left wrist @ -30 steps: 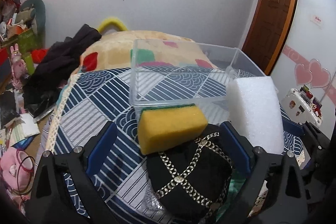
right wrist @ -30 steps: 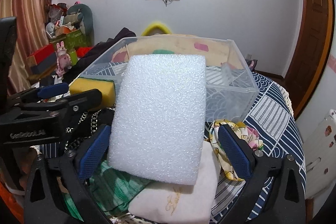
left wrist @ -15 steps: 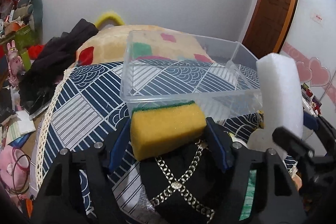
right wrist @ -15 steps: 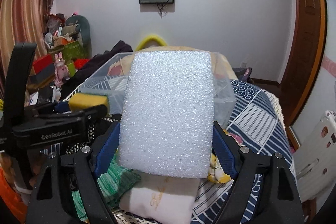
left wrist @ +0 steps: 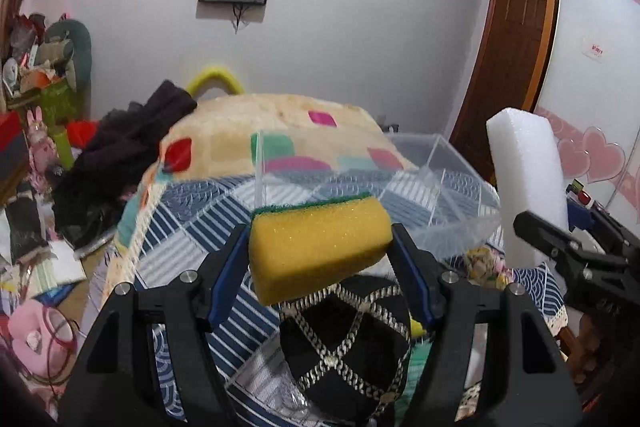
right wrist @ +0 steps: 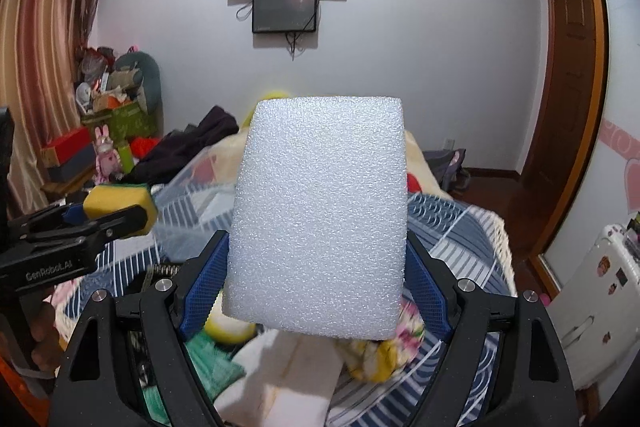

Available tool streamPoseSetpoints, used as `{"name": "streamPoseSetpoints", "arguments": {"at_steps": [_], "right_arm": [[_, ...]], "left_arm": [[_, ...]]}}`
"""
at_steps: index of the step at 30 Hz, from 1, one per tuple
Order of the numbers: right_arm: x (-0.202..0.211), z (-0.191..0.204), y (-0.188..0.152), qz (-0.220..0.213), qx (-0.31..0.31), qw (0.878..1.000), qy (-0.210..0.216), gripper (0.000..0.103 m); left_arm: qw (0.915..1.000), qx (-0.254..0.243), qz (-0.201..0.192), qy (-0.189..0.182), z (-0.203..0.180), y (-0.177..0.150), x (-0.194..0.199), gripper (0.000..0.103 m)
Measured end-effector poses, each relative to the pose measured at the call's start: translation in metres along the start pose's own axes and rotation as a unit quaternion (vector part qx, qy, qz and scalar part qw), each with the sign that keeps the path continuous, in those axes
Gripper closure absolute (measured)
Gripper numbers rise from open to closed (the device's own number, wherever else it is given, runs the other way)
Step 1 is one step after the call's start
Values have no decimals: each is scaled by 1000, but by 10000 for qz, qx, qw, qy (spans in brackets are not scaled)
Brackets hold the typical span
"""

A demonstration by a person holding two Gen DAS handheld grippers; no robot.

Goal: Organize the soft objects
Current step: 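Grasp the yellow sponge with the left gripper while the right grasps the white foam block, then lower the sponge and foam block into the clear box and open both grippers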

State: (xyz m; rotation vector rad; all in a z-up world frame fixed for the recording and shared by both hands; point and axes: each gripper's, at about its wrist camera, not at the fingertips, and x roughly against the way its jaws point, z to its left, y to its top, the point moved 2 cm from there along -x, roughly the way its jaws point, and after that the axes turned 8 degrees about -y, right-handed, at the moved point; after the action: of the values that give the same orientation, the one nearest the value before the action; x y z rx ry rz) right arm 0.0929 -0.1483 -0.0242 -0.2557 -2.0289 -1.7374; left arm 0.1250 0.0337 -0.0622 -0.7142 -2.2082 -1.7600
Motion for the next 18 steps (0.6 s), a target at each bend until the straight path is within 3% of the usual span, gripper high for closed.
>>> {"name": "streamPoseSetpoints", "arguments": {"at_steps": [10,18], "right_arm": [[-20,5,28,-170,141,9997,-71,22],[-53,13,24,243,385,9989,-103,22]], "left_arm": [[9998,-173,-94,89,-3,33,-13,34],[9985,-276,424,188,3,39,-56,34]]}}
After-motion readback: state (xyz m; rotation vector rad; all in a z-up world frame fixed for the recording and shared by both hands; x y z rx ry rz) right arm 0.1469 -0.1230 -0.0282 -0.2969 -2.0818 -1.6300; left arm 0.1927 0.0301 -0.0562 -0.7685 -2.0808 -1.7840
